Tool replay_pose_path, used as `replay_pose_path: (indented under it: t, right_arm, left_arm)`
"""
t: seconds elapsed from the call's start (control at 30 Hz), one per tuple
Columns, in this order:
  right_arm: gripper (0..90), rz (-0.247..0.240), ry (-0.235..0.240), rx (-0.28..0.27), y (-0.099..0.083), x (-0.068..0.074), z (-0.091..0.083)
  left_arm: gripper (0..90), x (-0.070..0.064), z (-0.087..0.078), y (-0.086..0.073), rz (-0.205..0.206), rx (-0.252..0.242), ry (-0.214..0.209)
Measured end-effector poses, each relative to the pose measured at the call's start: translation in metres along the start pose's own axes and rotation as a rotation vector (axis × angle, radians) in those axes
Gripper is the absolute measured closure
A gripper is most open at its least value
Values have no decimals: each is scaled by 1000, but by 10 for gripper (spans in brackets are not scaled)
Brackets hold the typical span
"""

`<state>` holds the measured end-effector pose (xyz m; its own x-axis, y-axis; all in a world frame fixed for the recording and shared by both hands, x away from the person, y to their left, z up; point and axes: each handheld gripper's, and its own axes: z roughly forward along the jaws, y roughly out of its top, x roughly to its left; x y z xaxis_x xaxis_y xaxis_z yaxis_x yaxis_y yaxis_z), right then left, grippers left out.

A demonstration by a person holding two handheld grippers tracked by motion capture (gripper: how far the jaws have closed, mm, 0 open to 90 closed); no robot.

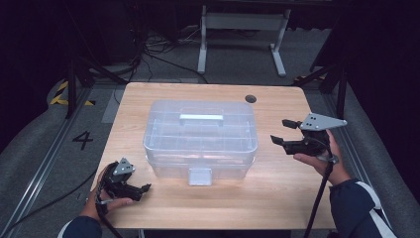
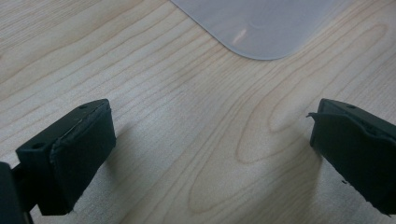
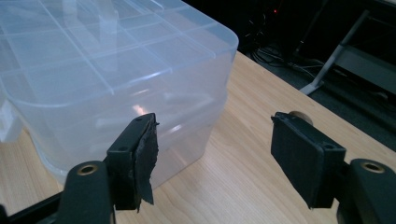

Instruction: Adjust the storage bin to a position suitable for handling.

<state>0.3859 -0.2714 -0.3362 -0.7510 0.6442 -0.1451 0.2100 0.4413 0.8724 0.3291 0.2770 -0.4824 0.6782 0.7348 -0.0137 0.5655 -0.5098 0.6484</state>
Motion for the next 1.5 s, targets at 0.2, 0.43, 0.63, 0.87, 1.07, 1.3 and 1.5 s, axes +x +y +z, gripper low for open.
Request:
replay_pose_path:
  t: [0.2,0.43,0.63,0.87,1.07,1.3,1.5]
  right_arm:
    - [396,-32,18,-18,16,3,6]
    - [414,-71,48,-12,34,14,22]
    - [425,-80,89,-3,45,23,39]
    - [431,-104,119,2,56,32,55]
    - [444,-103,136,3,63,35,64]
    - [456,-119,149,6,72,38,75]
    - [496,-128,178,16,80,41,82]
  left_arm:
    - [5,0,0,0,-1,-1,2]
    - [5,0,0,0,-1,0,1]
    - [5,0,0,0,1,0,2]
    - [5,0,0,0,-2,-1,1]
    - [5,0,0,0,-1,-1,1]
    - [5,0,0,0,-2,-1,1]
    - [5,0,0,0,-2,-1,2]
